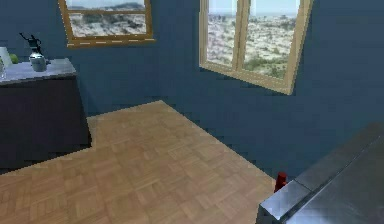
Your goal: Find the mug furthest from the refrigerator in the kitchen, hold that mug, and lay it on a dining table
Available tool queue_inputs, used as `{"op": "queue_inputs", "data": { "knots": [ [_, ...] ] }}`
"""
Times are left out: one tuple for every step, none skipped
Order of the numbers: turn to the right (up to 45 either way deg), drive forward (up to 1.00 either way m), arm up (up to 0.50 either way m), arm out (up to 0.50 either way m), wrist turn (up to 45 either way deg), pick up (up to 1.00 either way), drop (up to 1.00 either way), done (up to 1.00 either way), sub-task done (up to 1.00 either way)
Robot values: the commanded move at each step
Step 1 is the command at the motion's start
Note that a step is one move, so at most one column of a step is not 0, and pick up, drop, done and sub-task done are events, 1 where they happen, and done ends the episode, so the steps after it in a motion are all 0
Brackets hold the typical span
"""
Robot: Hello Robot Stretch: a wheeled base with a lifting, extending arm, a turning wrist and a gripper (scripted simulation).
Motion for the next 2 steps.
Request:
{"op": "queue_inputs", "data": {
  "knots": [
    [0.0, 0.00, -0.32, 0.00, 0.0, 0.00, 0.00, 0.00, 0.00],
    [0.0, 0.00, 0.00, 0.00, 0.0, 0.00, 1.00, 0.00, 0.00]
  ]
}}
